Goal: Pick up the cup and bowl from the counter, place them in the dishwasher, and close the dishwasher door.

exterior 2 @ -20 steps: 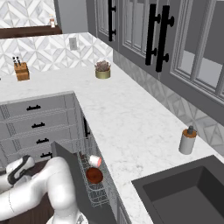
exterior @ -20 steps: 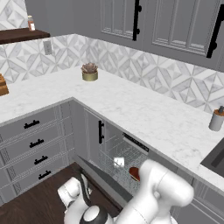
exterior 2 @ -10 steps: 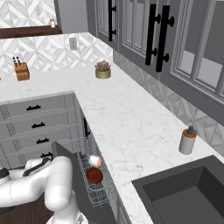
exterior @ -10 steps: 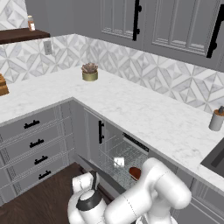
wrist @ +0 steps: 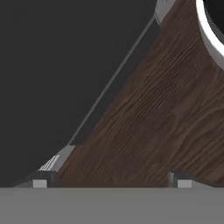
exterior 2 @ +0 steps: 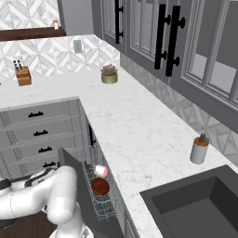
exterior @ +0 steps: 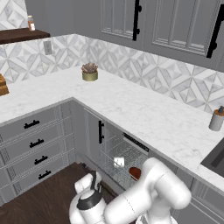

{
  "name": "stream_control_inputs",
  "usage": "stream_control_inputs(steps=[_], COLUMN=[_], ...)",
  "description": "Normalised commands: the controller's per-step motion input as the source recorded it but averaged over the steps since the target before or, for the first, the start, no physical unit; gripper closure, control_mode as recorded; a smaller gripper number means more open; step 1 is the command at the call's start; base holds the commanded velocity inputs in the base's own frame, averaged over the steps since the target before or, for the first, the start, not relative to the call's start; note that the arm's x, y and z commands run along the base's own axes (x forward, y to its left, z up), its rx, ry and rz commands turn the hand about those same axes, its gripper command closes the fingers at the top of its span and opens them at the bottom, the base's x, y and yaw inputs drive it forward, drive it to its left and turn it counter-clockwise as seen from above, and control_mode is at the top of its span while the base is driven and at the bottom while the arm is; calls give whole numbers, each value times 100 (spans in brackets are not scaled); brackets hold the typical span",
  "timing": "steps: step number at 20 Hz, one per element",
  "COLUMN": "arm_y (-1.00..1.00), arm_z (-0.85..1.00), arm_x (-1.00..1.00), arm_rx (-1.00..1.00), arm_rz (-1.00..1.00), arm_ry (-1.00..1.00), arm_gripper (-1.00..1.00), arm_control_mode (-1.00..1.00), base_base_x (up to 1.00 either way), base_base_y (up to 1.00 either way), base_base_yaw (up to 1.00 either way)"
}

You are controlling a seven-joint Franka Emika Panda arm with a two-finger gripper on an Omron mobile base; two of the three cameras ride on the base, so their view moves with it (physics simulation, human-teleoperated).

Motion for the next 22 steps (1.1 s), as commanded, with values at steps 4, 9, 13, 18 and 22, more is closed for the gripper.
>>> stream_control_inputs(steps=[4, 9, 13, 18, 22], arm_y=[0, -9, -23, -30, -27], arm_z=[9, 1, 0, 0, 0], arm_x=[32, 52, 70, 79, 86], arm_rx=[-66, -62, -57, -55, -52], arm_rz=[0, 0, 0, 0, 0], arm_ry=[-12, -4, 0, 0, 0], arm_gripper=[-100, -100, -100, -100, -100], arm_control_mode=[-100, -100, -100, -100, -100], base_base_x=[0, 0, 0, 0, 0], base_base_y=[0, 0, 0, 0, 0], base_base_yaw=[0, 0, 0, 0, 0])
